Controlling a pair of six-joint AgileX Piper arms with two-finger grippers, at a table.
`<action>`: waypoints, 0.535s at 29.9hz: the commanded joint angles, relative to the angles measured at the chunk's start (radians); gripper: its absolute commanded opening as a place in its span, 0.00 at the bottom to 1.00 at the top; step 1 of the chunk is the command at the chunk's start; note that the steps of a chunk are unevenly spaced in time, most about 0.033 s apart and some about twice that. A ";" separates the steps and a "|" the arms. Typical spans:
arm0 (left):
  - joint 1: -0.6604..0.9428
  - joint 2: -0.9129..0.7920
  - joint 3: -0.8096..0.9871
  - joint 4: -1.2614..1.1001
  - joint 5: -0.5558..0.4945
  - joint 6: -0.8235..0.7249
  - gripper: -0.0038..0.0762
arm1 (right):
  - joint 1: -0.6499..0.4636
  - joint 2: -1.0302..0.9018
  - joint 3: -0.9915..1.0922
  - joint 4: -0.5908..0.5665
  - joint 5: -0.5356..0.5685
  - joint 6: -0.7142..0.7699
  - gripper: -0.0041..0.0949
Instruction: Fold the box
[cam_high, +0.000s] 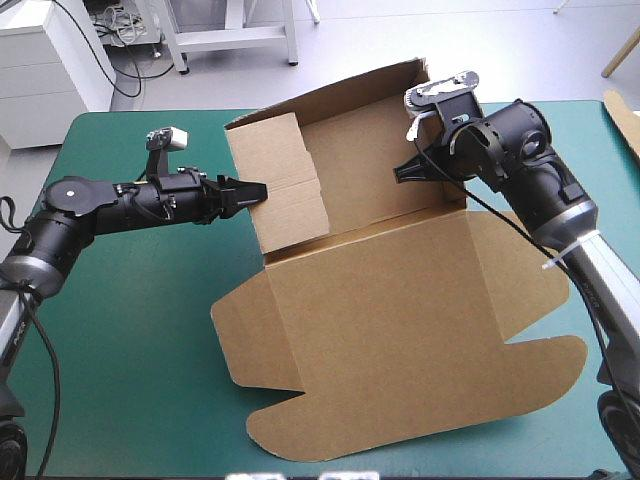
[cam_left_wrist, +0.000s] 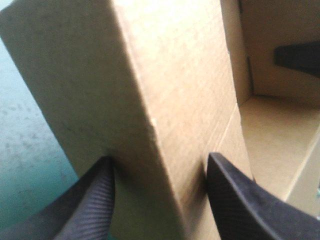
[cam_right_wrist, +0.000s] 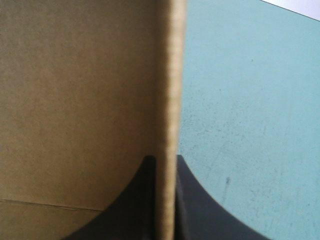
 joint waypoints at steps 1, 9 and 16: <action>-0.062 -0.037 -0.099 0.210 -0.064 -0.244 0.53 | 0.018 -0.039 -0.027 0.058 -0.077 -0.001 0.02; -0.169 -0.035 -0.123 0.512 -0.194 -0.523 0.53 | 0.039 -0.039 -0.027 0.086 -0.108 0.005 0.02; -0.183 -0.035 -0.123 0.568 -0.219 -0.563 0.24 | 0.066 -0.039 -0.027 0.125 -0.101 0.026 0.02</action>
